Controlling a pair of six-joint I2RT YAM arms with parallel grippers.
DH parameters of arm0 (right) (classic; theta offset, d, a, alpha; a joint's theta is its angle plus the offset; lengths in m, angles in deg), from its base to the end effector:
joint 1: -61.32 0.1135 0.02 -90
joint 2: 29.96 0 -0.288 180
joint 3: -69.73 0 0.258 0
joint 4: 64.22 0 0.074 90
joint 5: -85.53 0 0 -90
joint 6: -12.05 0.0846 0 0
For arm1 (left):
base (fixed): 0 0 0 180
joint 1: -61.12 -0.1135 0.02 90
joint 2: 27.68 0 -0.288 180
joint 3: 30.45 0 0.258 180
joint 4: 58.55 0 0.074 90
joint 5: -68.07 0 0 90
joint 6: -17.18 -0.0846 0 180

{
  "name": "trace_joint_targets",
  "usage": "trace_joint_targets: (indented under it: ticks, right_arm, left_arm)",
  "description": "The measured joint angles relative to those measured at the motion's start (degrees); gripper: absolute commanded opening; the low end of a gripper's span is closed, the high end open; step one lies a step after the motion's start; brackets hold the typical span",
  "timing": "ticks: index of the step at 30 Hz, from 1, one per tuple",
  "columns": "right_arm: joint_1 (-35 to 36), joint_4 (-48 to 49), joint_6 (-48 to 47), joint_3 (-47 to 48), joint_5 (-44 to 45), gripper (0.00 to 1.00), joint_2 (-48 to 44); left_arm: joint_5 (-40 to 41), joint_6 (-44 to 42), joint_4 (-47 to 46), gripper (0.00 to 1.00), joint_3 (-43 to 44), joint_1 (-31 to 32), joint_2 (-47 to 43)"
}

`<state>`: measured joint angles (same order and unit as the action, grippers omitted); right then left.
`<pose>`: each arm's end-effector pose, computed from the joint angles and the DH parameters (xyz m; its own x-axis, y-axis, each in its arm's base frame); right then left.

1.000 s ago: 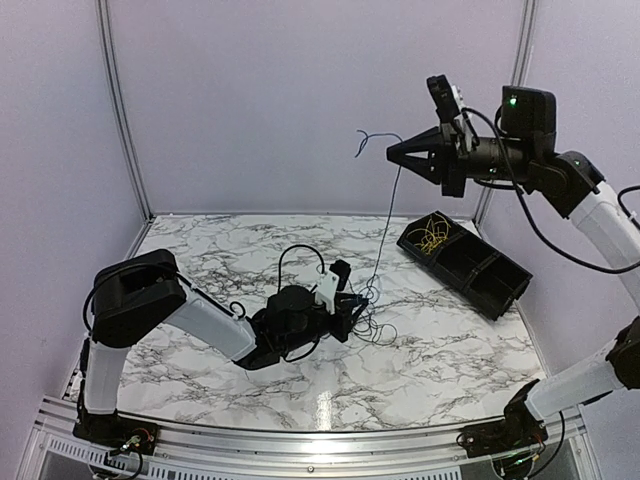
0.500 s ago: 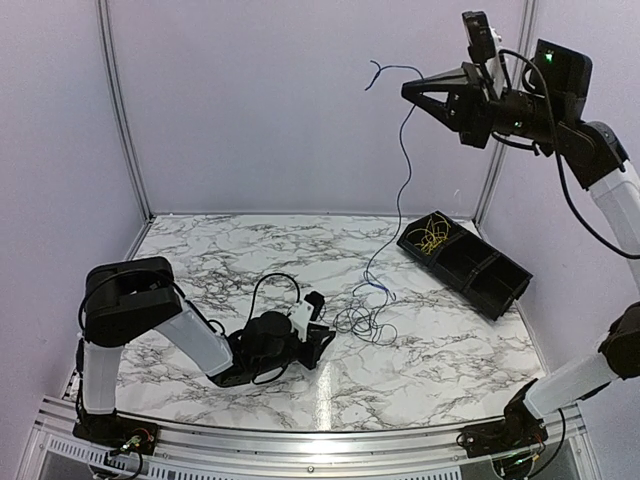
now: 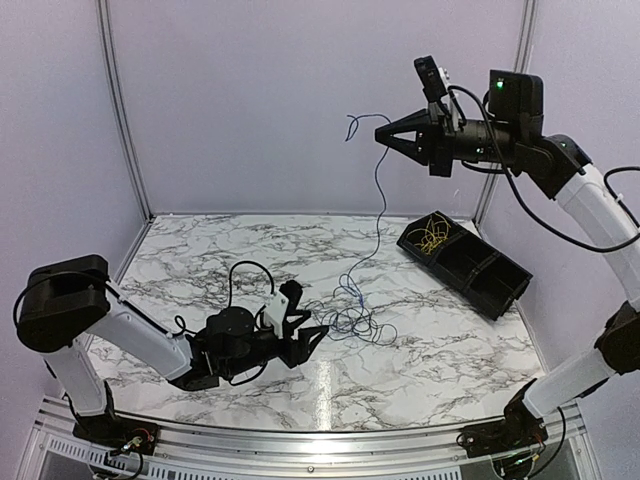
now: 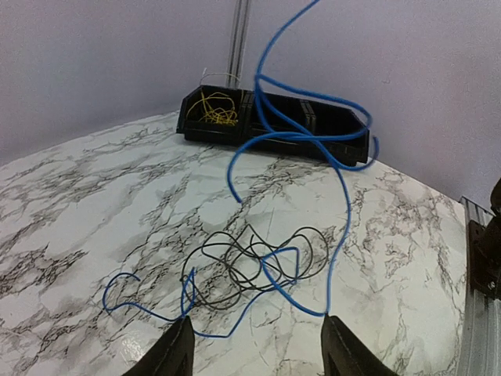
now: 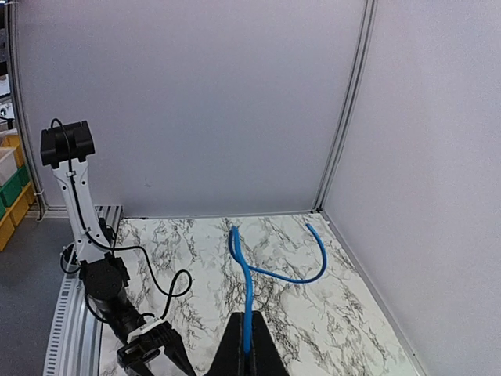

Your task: Untangle the cables

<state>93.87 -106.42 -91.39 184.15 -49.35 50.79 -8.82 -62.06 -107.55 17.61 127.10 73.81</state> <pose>0.2384 0.2230 0.5209 0.1037 -0.1292 -0.9862 -0.9720 0.1972 -0.1281 0.1751 -0.3457 0.1764 -0.1798 -0.0433 -0.9828 0.7777 0.6056 -0.1689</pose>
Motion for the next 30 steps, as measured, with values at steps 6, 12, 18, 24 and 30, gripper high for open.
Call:
trace_joint_targets:
  ticks: [6,12,18,24,30]
  right_arm:
    - [0.00,0.44,0.00,0.02,0.52,0.00,-0.02]
    - [0.00,0.48,0.02,0.02,0.59,0.00,-0.02]
    - [0.00,0.87,0.15,-0.46,0.59,0.00,-0.09]
    - [-0.02,1.25,0.17,-1.70,0.61,0.00,-0.11]
    - [-0.07,1.44,0.15,-1.81,0.61,0.00,-0.20]
  left_arm:
    - [0.72,-6.36,-0.31,0.60,0.24,3.43,-0.17]
    - [2.75,-8.70,-0.17,0.62,3.87,3.74,2.69]
    - [3.85,-4.13,1.55,0.50,9.60,3.13,5.90]
    - [-2.32,8.41,7.10,0.47,13.40,-0.52,6.62]
    - [-7.82,15.80,10.19,0.30,13.55,-2.12,7.02]
